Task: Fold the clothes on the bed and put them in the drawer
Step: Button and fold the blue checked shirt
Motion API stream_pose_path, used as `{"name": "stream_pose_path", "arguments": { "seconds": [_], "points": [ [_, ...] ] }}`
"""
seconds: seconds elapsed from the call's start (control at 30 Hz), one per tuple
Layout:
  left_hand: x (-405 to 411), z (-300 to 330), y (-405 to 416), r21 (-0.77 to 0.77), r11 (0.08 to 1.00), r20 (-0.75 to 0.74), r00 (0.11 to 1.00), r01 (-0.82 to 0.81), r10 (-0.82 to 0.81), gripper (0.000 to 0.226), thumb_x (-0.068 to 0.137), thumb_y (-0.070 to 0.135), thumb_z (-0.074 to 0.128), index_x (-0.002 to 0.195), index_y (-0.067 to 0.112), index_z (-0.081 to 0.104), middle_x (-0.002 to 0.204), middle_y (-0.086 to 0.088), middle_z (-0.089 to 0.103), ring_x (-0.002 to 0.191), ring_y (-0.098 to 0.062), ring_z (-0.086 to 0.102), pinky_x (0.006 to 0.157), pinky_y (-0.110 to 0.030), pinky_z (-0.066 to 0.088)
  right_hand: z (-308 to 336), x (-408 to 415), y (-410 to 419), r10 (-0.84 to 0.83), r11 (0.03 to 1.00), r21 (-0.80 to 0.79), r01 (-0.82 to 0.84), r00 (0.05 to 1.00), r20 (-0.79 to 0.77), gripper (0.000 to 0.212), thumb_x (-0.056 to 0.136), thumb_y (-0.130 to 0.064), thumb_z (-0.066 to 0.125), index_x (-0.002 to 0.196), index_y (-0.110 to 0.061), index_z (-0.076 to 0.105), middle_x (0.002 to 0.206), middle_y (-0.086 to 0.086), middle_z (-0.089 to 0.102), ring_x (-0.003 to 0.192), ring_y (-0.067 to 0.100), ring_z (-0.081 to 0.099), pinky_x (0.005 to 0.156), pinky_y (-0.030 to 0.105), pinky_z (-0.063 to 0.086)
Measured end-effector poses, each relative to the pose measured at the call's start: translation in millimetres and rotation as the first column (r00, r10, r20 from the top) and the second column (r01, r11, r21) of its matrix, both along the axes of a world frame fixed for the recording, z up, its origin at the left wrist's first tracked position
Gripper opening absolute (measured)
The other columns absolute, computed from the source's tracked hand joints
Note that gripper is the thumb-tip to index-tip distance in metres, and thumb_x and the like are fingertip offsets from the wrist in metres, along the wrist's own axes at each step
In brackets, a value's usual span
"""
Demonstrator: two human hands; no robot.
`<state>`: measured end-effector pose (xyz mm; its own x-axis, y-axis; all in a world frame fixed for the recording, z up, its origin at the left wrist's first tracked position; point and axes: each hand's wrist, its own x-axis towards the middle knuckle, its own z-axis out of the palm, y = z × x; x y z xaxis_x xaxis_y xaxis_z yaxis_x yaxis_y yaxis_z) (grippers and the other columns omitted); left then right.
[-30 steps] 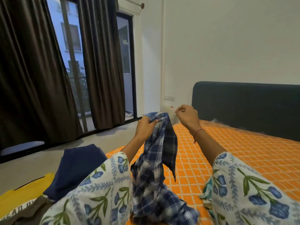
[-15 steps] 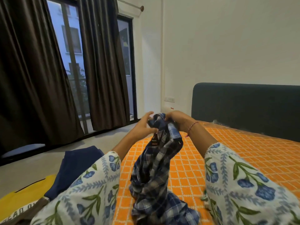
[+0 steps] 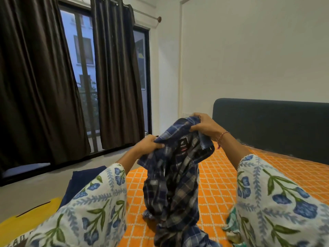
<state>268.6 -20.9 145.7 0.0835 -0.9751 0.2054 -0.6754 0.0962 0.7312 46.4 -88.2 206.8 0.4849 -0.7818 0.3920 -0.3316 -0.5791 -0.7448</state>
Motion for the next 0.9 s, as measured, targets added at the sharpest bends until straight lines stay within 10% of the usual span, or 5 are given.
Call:
{"name": "stream_pose_path", "arguments": {
  "seconds": [0.1, 0.23, 0.43, 0.73, 0.9],
  "points": [
    [15.1, 22.2, 0.4, -0.132, 0.972, -0.237, 0.958, -0.196, 0.161, 0.014, 0.091, 0.008, 0.061, 0.089, -0.004, 0.068, 0.076, -0.013, 0.064, 0.068, -0.019, 0.060, 0.063, -0.024, 0.052, -4.2, -13.4, -17.6, -0.311, 0.927, -0.292, 0.234, 0.915, -0.255, 0.018, 0.077, 0.007, 0.059, 0.093, 0.003, 0.065, 0.088, 0.019, 0.060, 0.086, 0.031, 0.056, 0.074, 0.035, 0.044],
    [17.4, 58.8, 5.3, -0.130, 0.968, -0.278, 0.945, -0.213, 0.171, 0.020, 0.092, 0.014, 0.060, 0.097, -0.005, 0.068, 0.077, -0.014, 0.064, 0.060, -0.017, 0.059, 0.061, -0.024, 0.051, -18.8, -24.3, -35.0, -0.392, 0.917, -0.179, 0.356, 0.888, -0.242, 0.008, 0.082, 0.001, 0.061, 0.078, -0.003, 0.066, 0.078, 0.018, 0.058, 0.080, 0.030, 0.057, 0.069, 0.034, 0.042],
    [20.4, 84.8, 3.5, -0.277, 0.928, -0.281, 0.945, -0.248, 0.168, 0.023, 0.091, 0.016, 0.062, 0.086, -0.006, 0.066, 0.078, -0.016, 0.059, 0.070, -0.022, 0.053, 0.067, -0.033, 0.044, -3.3, -20.0, -29.3, -0.271, 0.942, -0.084, 0.323, 0.887, 0.375, 0.005, 0.087, -0.006, 0.065, 0.085, -0.008, 0.068, 0.081, 0.009, 0.063, 0.082, 0.020, 0.057, 0.070, 0.030, 0.045],
    [18.3, 123.5, -5.2, -0.631, 0.721, -0.078, 0.948, -0.286, 0.307, 0.027, 0.089, 0.017, 0.063, 0.075, -0.006, 0.065, 0.067, -0.019, 0.057, 0.066, -0.018, 0.050, 0.061, -0.033, 0.040, 83.7, -0.1, -21.1, -0.294, 0.802, -0.255, 0.541, 0.728, 0.619, 0.015, 0.089, 0.002, 0.052, 0.094, 0.002, 0.066, 0.087, 0.008, 0.061, 0.083, 0.015, 0.051, 0.062, 0.017, 0.030],
    [36.6, 138.9, 8.5, -0.101, 0.980, -0.123, 0.980, -0.172, 0.160, 0.021, 0.087, 0.022, 0.066, 0.091, 0.001, 0.066, 0.078, -0.013, 0.065, 0.068, -0.017, 0.064, 0.072, -0.033, 0.050, 89.6, -11.7, -34.8, -0.099, 0.979, -0.168, 0.117, 0.988, 0.115, 0.020, 0.085, -0.003, 0.065, 0.067, -0.007, 0.057, 0.063, 0.003, 0.049, 0.063, 0.011, 0.046, 0.056, 0.022, 0.035]
  ]
}}
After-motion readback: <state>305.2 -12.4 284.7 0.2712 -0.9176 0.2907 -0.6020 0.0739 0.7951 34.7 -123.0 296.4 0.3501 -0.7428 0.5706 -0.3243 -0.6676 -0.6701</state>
